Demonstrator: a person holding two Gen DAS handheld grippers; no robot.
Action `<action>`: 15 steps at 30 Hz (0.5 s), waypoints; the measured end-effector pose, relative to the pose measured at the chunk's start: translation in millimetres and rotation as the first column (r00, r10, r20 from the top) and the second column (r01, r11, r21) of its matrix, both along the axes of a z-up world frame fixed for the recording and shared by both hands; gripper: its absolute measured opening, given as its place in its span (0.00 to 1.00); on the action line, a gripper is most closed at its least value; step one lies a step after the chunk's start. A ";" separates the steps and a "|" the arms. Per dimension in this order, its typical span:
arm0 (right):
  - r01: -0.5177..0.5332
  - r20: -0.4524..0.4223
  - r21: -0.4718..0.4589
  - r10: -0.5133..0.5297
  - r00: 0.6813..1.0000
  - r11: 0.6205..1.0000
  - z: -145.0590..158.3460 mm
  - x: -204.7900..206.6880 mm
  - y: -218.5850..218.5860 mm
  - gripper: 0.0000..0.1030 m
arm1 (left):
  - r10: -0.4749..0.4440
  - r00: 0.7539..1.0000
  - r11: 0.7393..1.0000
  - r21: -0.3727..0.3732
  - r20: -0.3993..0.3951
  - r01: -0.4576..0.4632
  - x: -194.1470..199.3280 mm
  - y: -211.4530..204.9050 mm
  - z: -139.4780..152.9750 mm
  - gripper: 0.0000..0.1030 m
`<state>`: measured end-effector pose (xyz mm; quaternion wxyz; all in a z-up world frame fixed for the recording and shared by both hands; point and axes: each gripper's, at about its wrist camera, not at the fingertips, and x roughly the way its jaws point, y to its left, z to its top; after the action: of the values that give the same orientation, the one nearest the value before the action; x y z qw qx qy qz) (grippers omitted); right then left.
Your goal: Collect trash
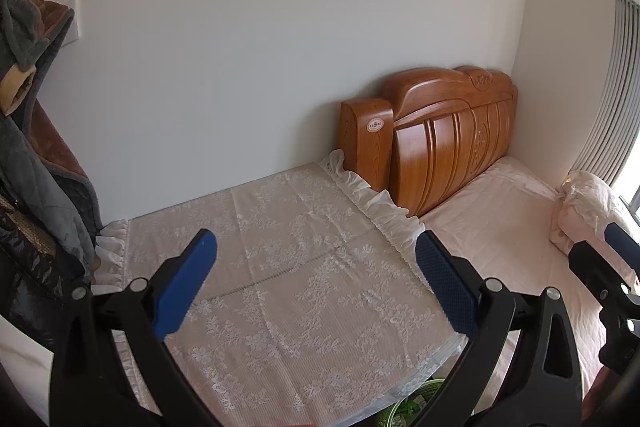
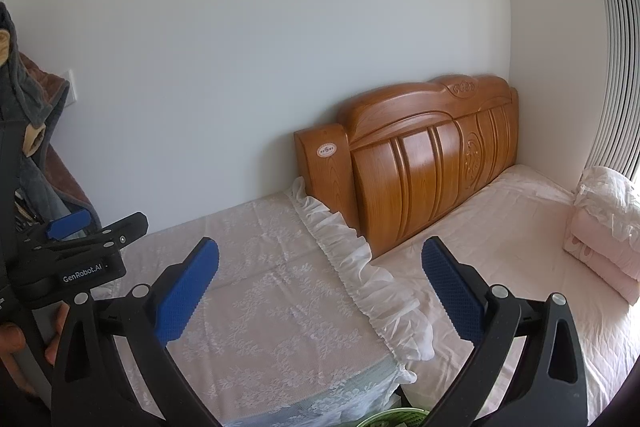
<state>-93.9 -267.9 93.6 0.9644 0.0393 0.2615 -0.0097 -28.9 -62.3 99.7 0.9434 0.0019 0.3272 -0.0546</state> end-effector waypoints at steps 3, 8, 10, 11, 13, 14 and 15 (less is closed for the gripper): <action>0.000 0.000 -0.001 0.000 1.000 1.000 -0.1 0.1 -0.1 0.98 | 0.003 1.000 1.000 0.000 0.000 -0.003 0.0 1.5 -0.5 0.93; -0.002 0.000 -0.001 0.002 1.000 1.000 -0.4 0.1 -0.3 0.98 | 0.017 1.000 1.000 0.004 -0.005 -0.017 1.0 3.6 -2.2 0.93; -0.003 -0.001 0.000 0.003 1.000 1.000 -0.1 -0.1 -0.2 0.98 | 0.018 1.000 1.000 0.000 -0.011 -0.018 2.4 4.3 -3.2 0.93; -0.001 -0.002 0.000 0.001 1.000 1.000 -1.7 -0.1 0.5 0.98 | 0.022 1.000 1.000 -0.001 -0.012 -0.022 3.2 4.7 -3.2 0.93; -0.001 -0.004 0.001 0.001 1.000 1.000 -2.9 -0.4 1.2 0.98 | 0.032 0.999 0.999 0.002 -0.006 -0.032 3.1 5.0 -3.5 0.93; -0.002 -0.005 0.001 0.002 1.000 1.000 -3.2 -0.3 1.5 0.98 | 0.035 0.999 0.999 0.007 -0.005 -0.035 3.2 4.6 -3.7 0.93; -0.002 -0.006 0.000 0.002 1.000 1.000 -3.5 -0.5 1.8 0.98 | 0.035 0.999 0.999 0.008 -0.004 -0.035 3.2 4.8 -4.1 0.93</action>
<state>-94.3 -266.1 90.2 0.9636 0.0390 0.2645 -0.0091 -25.6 -57.5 95.6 0.9435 -0.0002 0.3294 -0.0366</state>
